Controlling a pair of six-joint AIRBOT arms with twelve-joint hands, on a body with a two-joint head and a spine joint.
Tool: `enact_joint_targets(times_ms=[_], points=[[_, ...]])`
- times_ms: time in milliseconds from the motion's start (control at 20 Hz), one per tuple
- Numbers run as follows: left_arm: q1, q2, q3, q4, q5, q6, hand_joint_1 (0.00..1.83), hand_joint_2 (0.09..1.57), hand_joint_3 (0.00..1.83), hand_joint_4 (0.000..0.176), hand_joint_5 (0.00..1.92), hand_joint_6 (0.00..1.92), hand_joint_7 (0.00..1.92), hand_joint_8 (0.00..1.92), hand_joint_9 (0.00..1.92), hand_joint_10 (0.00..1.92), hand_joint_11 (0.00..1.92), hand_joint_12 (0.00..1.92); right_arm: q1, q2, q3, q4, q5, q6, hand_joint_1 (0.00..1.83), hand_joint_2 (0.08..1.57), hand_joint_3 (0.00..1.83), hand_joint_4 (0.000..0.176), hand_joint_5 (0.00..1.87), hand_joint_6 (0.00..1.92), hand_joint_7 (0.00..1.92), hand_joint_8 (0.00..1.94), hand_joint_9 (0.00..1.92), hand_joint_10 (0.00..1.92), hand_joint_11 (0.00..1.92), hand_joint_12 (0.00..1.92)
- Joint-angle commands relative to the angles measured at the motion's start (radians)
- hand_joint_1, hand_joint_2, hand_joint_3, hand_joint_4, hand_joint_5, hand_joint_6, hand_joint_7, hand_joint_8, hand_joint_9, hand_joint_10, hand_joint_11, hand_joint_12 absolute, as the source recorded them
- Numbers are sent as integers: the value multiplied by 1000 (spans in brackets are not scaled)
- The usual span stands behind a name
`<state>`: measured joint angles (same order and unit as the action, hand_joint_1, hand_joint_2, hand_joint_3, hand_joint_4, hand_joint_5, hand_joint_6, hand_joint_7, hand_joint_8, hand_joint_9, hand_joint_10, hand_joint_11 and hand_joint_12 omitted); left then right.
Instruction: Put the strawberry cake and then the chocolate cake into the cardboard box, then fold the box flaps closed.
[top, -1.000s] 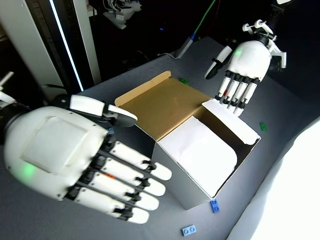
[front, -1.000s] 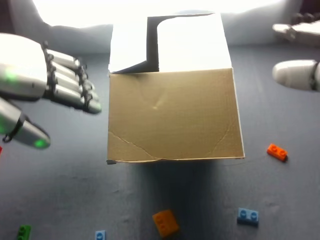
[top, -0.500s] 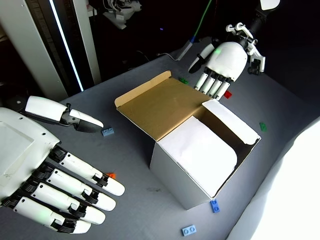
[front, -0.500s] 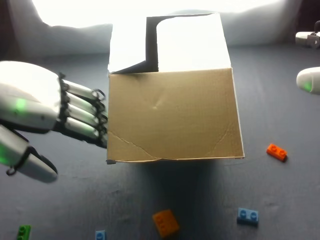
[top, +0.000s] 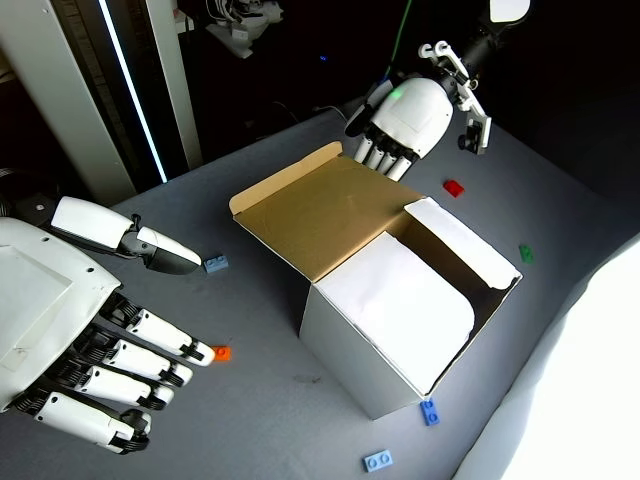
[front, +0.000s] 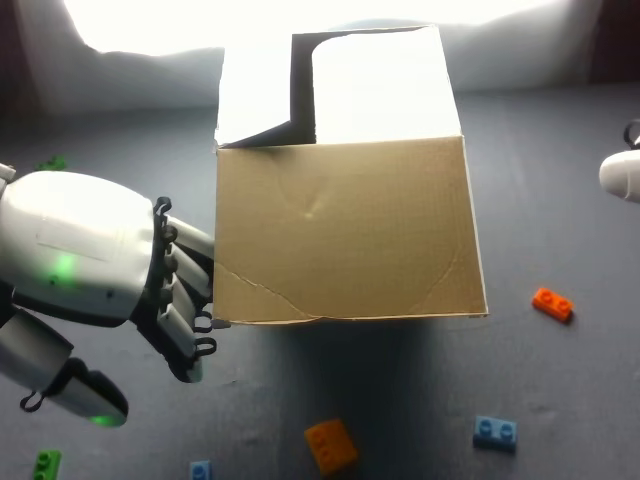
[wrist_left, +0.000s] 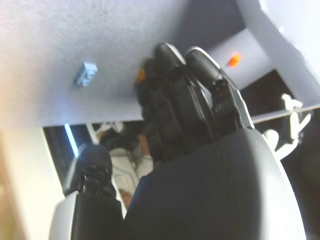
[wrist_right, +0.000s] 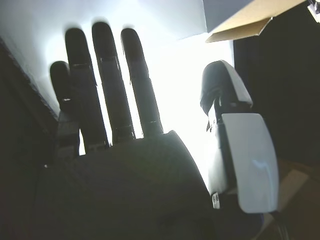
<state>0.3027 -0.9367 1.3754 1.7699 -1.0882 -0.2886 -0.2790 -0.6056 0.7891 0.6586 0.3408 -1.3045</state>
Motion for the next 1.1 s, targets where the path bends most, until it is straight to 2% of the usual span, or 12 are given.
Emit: enact_joint_targets(times_ms=[0,50,100,200,300,500,600,700,800,900,1000,1050], points=[[-12,14,-1,-85,-21,-3,257,1311,2,0,839,360,848,762,612,1273,264,1806,4,15,2,-12,102,4,53,1264,1,0,975,129,1066,85,670,946,328,1628],[-20,16,-5,-94,-21,-8,240,1319,1,0,806,502,827,928,617,1364,282,1860,-1,19,2,-12,102,4,68,1260,0,0,982,170,1079,112,668,1014,344,1656],[-28,17,-7,-100,-21,-11,214,1326,1,0,755,598,805,991,613,1400,283,1887,-4,23,2,-12,102,4,67,1259,0,0,980,189,1074,124,660,1044,322,1687],[-35,18,-7,-103,-21,-12,219,1334,3,0,718,654,772,1064,606,1449,278,1894,-8,28,2,-12,102,4,60,1268,0,0,898,367,1001,276,615,1123,281,1750],[-32,18,-12,-104,-9,-13,217,1340,4,0,721,641,771,1012,583,1402,250,1880,-12,31,2,-12,102,4,94,1262,0,0,867,440,911,434,593,1117,264,1723],[-32,18,-23,-112,13,-26,203,1333,0,0,701,625,785,906,608,1360,307,1863,-12,34,1,-12,102,1,100,1246,0,0,780,543,861,458,575,1034,207,1707],[-53,18,-20,-132,13,-38,187,1345,1,0,725,545,807,748,598,1273,281,1846,-14,34,1,-12,102,-2,124,1236,0,0,772,543,859,440,578,999,211,1698],[-84,18,-17,-137,13,-53,200,1343,0,0,760,450,806,662,560,1243,246,1828,-14,34,0,-12,102,-4,108,1238,0,0,762,568,846,443,566,1012,230,1694],[-111,17,-10,-146,13,-70,201,1339,0,0,776,437,839,664,603,1269,295,1847,-13,34,-2,-12,102,-5,96,1232,0,0,780,606,844,547,562,1123,262,1731],[-135,16,-2,-154,16,-86,201,1338,0,0,787,436,852,663,616,1267,300,1842,-13,34,-2,-12,101,-5,24,1241,0,0,770,641,810,629,549,1143,246,1732],[-168,12,11,-166,24,-98,272,1330,0,0,799,440,850,667,627,1239,332,1791,-13,34,-2,-13,101,-6,0,1250,0,0,783,544,776,633,527,1089,209,1722],[-183,8,18,-170,29,-106,228,1333,0,0,772,427,802,651,601,1216,317,1759,-13,34,-2,-13,100,-6,11,1256,1,0,796,475,790,584,546,1040,217,1699]])
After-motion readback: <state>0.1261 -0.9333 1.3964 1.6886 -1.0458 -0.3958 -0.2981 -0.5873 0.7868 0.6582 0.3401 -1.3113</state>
